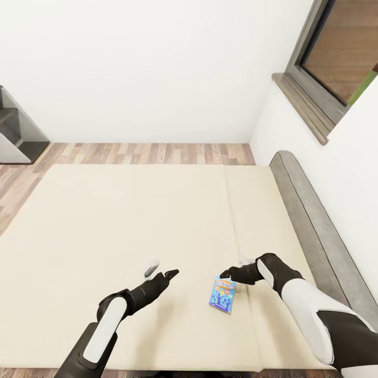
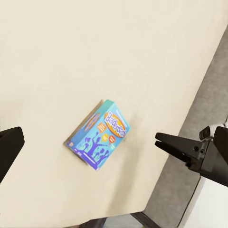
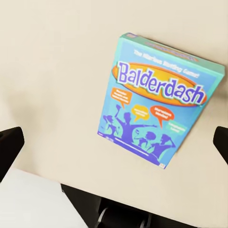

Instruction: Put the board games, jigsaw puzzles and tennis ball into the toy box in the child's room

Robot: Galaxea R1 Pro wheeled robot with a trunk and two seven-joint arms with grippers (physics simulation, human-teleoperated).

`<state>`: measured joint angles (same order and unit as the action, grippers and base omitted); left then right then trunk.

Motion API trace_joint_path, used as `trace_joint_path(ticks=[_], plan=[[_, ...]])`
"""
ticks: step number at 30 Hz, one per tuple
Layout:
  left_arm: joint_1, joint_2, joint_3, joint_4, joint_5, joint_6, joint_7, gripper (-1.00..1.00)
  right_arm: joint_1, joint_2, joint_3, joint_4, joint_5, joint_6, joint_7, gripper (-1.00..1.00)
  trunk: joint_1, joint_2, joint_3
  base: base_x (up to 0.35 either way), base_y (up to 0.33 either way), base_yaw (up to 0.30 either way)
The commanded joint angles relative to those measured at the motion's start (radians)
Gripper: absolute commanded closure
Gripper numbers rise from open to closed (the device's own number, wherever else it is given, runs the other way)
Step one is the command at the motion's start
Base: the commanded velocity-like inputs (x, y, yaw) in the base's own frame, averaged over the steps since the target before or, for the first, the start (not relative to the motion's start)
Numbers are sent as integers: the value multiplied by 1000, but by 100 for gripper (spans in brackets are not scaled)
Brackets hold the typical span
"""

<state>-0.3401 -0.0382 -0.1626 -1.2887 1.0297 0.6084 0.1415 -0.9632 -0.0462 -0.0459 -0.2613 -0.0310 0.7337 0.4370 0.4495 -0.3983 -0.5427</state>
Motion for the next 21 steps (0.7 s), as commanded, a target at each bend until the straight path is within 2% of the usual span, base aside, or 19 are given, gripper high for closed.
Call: trace_joint_path(ticks=[1, 21], plan=[[0, 0, 0, -1, 11, 3, 9, -100, 0, 0, -5, -1, -3, 2, 0, -100, 0, -2, -3, 0, 0, 0], [-11, -1, -3, -19, 9, 0, 9, -100, 1, 0, -5, -1, -3, -68, 0, -100, 0, -2, -36, 0, 0, 0]])
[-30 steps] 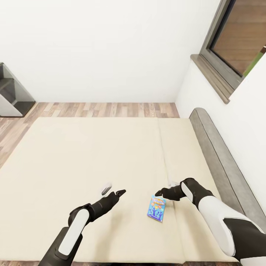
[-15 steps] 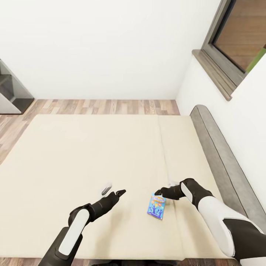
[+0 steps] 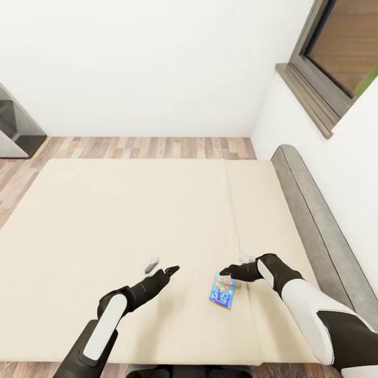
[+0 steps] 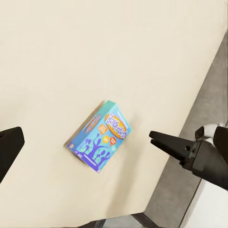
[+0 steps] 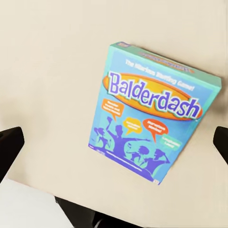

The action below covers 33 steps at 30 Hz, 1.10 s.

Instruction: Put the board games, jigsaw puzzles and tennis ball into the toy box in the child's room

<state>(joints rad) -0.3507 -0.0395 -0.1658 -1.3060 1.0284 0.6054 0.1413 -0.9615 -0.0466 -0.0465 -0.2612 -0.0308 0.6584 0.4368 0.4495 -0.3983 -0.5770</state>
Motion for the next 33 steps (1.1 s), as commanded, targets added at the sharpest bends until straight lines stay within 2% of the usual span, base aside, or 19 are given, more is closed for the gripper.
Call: trace_joint_path(ticks=[1, 8, 15, 22, 33], plan=[[-1, 0, 0, -2, 10, 3, 9, -100, 0, 0, -5, -1, -3, 7, 0, -100, 0, -2, -3, 0, 0, 0], [-54, 3, -11, -91, 10, 22, 6, -100, 0, 0, -5, -1, -3, -31, 0, -100, 0, -2, -14, 0, 0, 0], [-70, 5, -37, -161, 10, 55, 13, -100, 0, 4, -5, -1, -3, -41, 0, -100, 0, -2, -26, 0, 0, 0], [-73, 5, -58, -175, 9, 62, 18, -100, -1, 3, -5, -1, -3, -44, 0, -100, 0, -2, -37, 0, 0, 0], [-68, 6, -67, -174, 6, 61, 19, -100, -4, -3, -5, -2, -4, -45, 1, -100, 0, -2, -55, 0, 0, 0]])
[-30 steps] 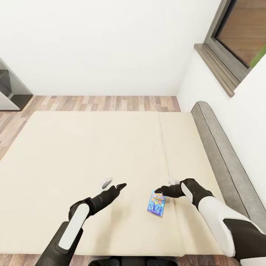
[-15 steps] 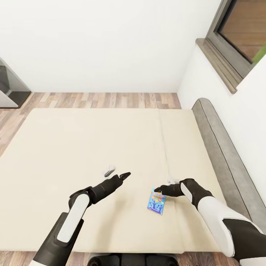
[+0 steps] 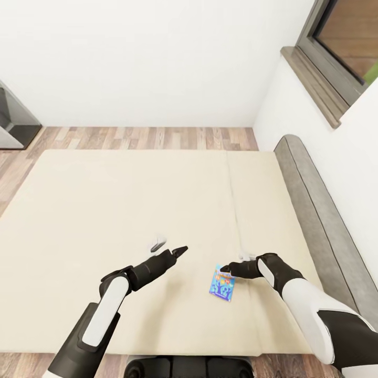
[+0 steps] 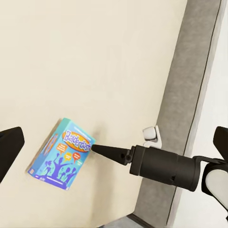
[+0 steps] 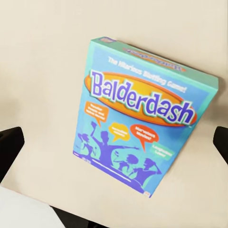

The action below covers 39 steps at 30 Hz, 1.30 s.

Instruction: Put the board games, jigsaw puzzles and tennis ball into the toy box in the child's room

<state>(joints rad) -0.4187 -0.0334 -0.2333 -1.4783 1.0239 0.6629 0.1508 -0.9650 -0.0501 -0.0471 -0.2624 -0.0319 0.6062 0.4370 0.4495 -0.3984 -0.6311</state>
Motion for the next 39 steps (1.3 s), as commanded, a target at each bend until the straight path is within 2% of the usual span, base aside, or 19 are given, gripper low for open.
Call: trace_joint_path(ticks=[1, 16, 27, 39], plan=[[1, 0, 0, -1, 10, 2, 9, -100, -1, 0, -5, -1, -3, 8, 1, -100, 0, -2, -3, 0, 0, 0], [7, 1, -1, 2, 9, -1, 9, -100, -1, 0, -5, -4, -8, 7, 1, -100, 0, -2, -27, 0, 0, 0], [7, 1, -1, 4, 9, -2, 9, -100, 0, -4, -4, -27, -58, 7, 0, -100, 0, -2, -45, 0, 0, 0], [8, 1, -1, 4, 8, -2, 9, -100, 0, -5, -4, -33, -72, 7, 0, -100, 0, -2, -65, 0, 0, 0]])
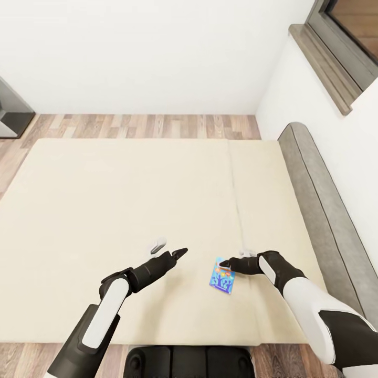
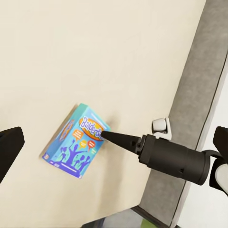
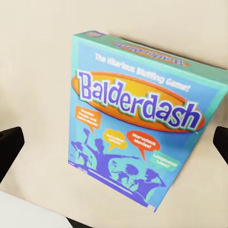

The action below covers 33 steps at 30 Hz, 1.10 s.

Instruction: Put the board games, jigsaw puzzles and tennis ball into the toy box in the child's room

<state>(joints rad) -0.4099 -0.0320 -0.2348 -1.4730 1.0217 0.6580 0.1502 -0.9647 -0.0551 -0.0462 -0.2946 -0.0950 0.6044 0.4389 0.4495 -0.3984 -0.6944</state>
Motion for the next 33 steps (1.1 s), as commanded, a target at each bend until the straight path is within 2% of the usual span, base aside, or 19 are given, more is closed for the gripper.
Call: trace_joint_path(ticks=[1, 17, 33], plan=[[0, 0, 0, -1, 11, 3, 9, -100, 0, 0, -4, -1, -9, 9, -2, -100, 0, -2, -2, 0, 0, 0], [0, 0, 0, -1, -12, 3, 7, -100, 14, -21, -6, -45, -13, -24, -2, -100, 0, -2, -8, 0, 0, 0], [0, 0, 0, -1, -16, 3, 5, -100, 16, -24, -6, -54, -14, -30, -5, -100, 0, -2, -9, 0, 0, 0]])
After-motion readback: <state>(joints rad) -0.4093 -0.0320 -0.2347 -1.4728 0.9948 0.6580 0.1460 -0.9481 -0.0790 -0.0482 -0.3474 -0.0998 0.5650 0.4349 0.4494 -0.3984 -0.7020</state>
